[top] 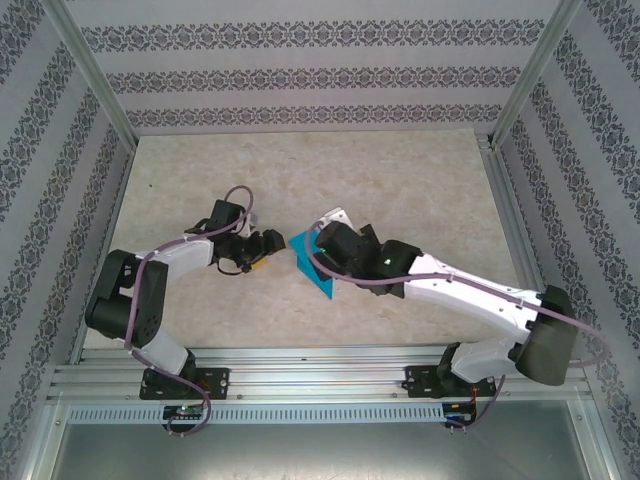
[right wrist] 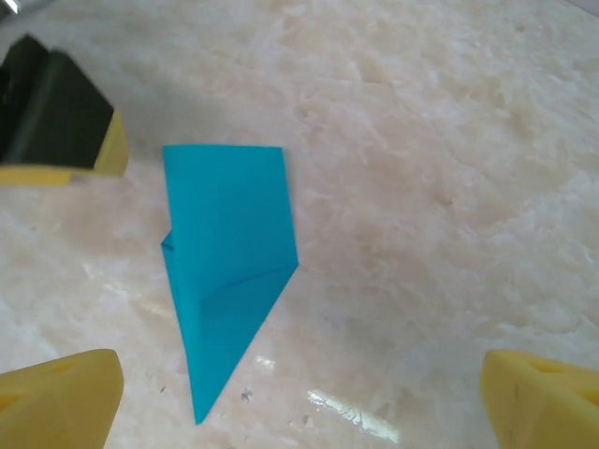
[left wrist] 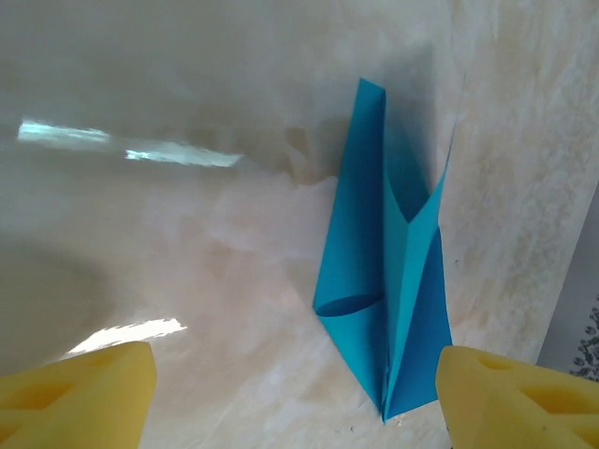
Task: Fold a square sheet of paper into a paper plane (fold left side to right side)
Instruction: Pick up the paper from the center of the table.
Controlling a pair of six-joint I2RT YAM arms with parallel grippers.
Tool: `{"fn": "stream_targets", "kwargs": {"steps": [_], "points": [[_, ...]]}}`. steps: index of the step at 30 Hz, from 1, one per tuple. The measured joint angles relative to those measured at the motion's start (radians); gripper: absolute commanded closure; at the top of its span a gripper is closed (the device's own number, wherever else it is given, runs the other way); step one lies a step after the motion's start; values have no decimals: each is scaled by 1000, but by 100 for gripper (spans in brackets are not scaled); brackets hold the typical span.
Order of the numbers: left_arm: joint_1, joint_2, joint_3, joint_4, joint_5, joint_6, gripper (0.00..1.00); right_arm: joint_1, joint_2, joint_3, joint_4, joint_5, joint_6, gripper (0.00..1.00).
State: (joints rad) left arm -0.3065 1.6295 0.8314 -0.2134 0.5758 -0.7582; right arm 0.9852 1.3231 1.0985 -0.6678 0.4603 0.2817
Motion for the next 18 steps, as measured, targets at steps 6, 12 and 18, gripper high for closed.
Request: {"fn": "stream_targets", "kwargs": {"steps": [6, 12, 18], "points": [[-85, 137, 100, 85, 7, -29, 40, -255, -129, -238, 256, -245, 53, 2], [-102, 244, 143, 177, 60, -44, 75, -498, -156, -421, 507, -588, 155, 18], [-101, 248, 186, 184, 130, 27, 94, -624, -39, -424, 635, -924, 179, 31]]}}
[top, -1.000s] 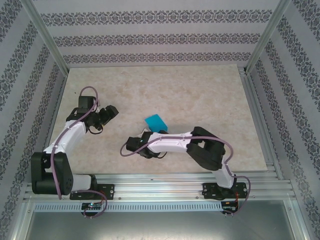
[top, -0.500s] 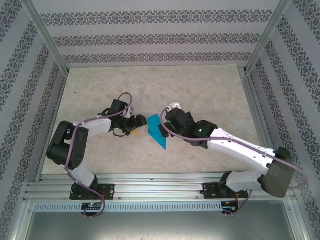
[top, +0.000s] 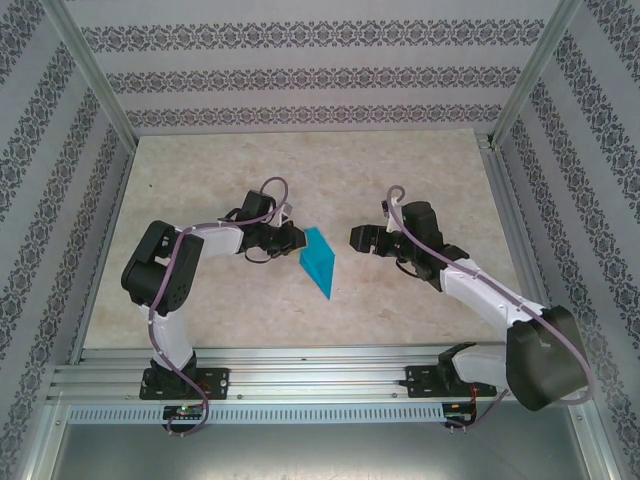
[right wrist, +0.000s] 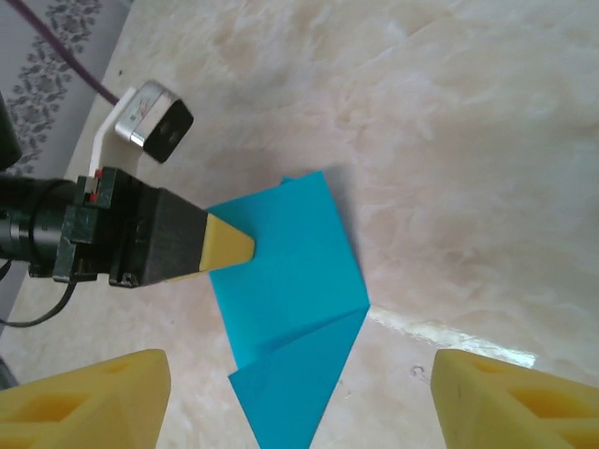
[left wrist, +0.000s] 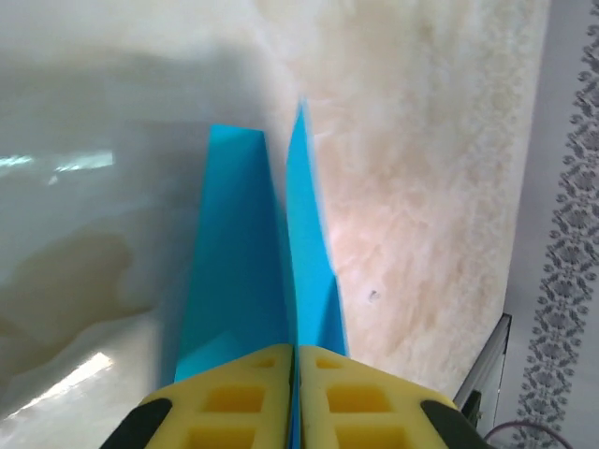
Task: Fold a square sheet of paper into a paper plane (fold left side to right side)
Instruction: Pick up the paper from the center of the table, then place the paper at the center of the table.
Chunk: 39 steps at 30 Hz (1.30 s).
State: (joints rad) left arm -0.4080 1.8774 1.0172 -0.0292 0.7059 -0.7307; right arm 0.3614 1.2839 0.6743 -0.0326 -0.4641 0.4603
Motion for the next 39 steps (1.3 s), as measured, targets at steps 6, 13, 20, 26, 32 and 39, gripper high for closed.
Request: {"fn": "stream_targets", "kwargs": {"steps": [6, 13, 20, 26, 32, 39], "points": [[0, -14, 5, -18, 91, 116, 98, -65, 185, 39, 22, -225, -50, 35], [0, -42, 5, -33, 188, 209, 100, -69, 385, 138, 73, -383, -101, 38], [0, -47, 5, -61, 235, 269, 100, -47, 504, 182, 117, -459, -111, 43], [0, -47, 5, -73, 256, 293, 100, -36, 547, 191, 175, -509, -87, 56], [0, -47, 5, -79, 257, 308, 100, -36, 561, 185, 211, -526, -62, 76], [2, -47, 5, -105, 227, 319, 59, -36, 560, 174, 243, -533, -35, 100]]}}
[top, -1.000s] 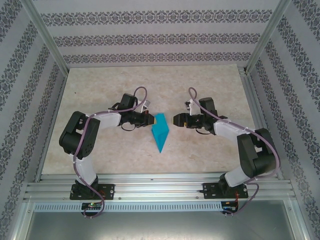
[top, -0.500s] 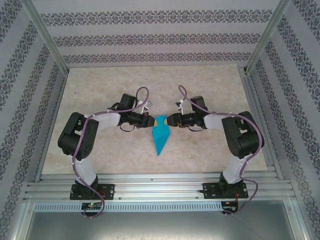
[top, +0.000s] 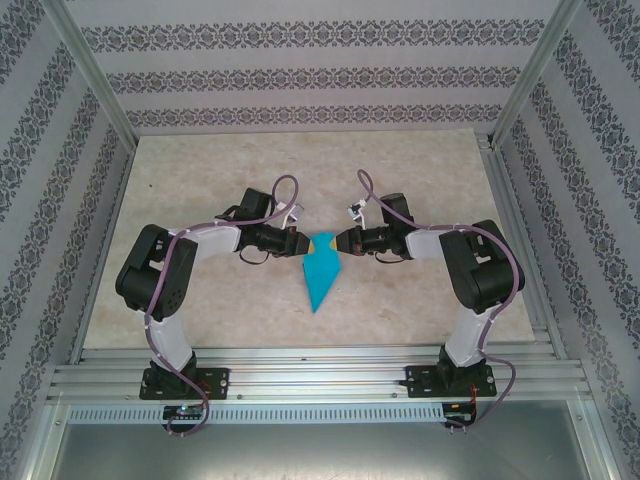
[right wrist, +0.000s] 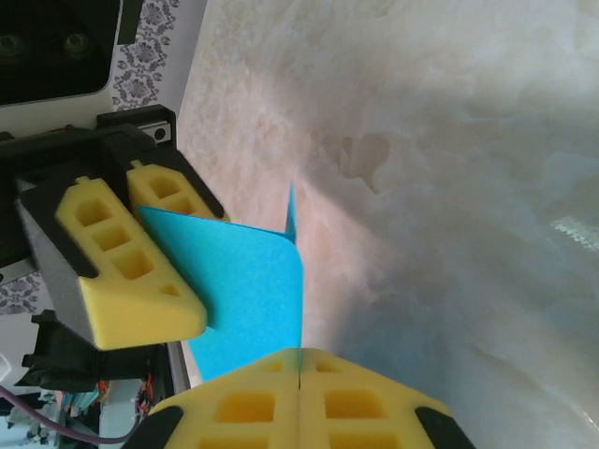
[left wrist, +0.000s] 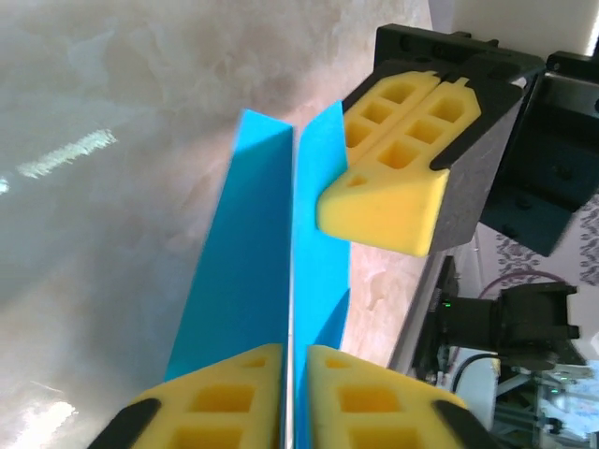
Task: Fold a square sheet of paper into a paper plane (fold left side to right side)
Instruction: Place the paper at the center of the table, then fold the wing for the fifth time at the center of the table.
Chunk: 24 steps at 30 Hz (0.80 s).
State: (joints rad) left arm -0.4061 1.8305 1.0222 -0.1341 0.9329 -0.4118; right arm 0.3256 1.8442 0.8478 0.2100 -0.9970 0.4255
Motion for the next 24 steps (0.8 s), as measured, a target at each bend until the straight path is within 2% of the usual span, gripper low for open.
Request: {"fn": "stream_targets", "kwargs": {"steps": [1, 5, 12, 16, 18, 24], "points": [[0, -2, 0, -6, -10, -1, 51, 0, 0, -5, 4, 1, 3, 100], [11, -61, 0, -85, -103, 21, 40, 2, -16, -39, 8, 27, 46, 100], [-3, -353, 2, -267, -407, 70, 39, 42, -95, -47, -57, 118, 139, 100], [-127, -504, -3, -329, -545, 79, 41, 67, -123, -23, -149, 175, 190, 100], [-225, -544, -25, -340, -603, 78, 41, 72, -125, -5, -196, 198, 222, 100], [-443, -481, -74, -369, -732, 27, 40, 74, -125, 22, -279, 251, 292, 100]]}}
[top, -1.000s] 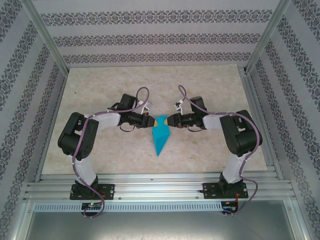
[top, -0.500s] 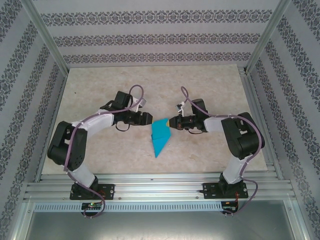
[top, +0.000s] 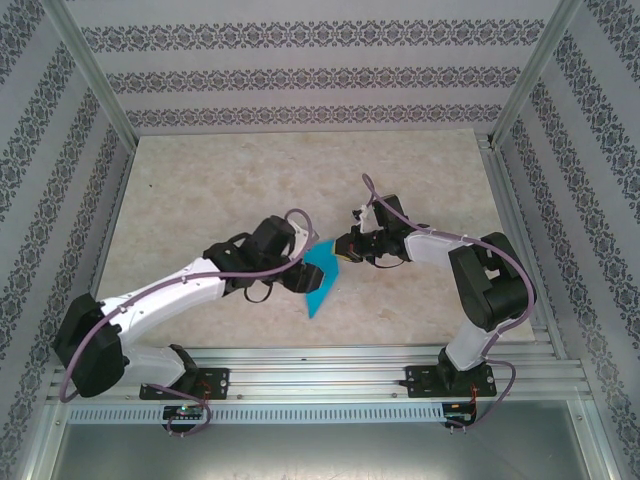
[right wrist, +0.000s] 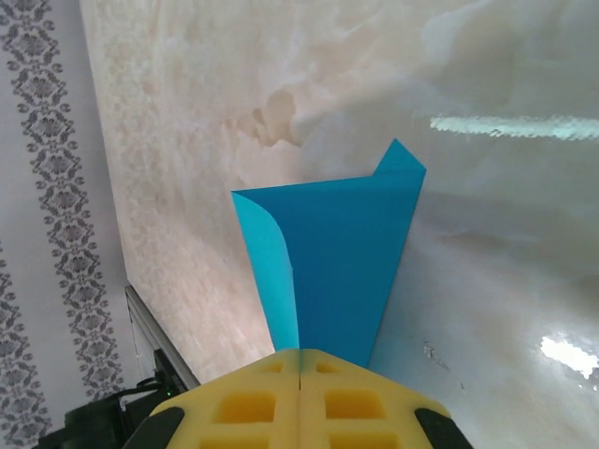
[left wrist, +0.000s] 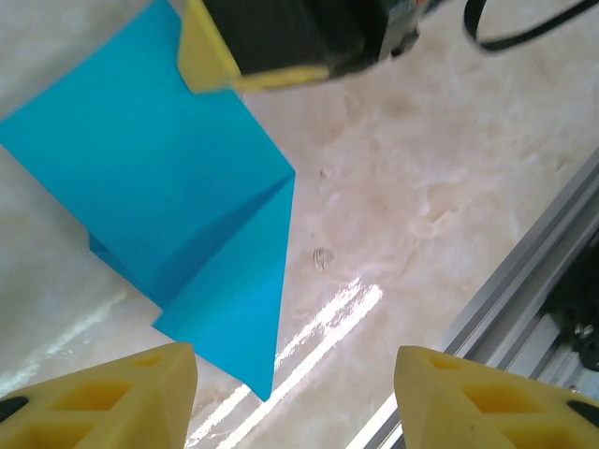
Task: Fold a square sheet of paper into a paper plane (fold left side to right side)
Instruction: Fold the wing for the fifth time at the center of the table.
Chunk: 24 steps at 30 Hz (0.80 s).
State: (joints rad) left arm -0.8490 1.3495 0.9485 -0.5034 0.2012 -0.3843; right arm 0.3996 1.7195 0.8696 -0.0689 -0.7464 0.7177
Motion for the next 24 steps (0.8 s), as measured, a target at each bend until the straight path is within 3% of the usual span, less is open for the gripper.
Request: {"fn": "stream_targets", "kwargs": {"steps": [9, 24], "points": [[-117, 211, 34, -10, -154, -78, 39, 0, 0, 8, -31, 34, 60, 100], [-174, 443, 188, -61, -337, -115, 42, 0, 0, 10, -57, 40, 70, 100]]}}
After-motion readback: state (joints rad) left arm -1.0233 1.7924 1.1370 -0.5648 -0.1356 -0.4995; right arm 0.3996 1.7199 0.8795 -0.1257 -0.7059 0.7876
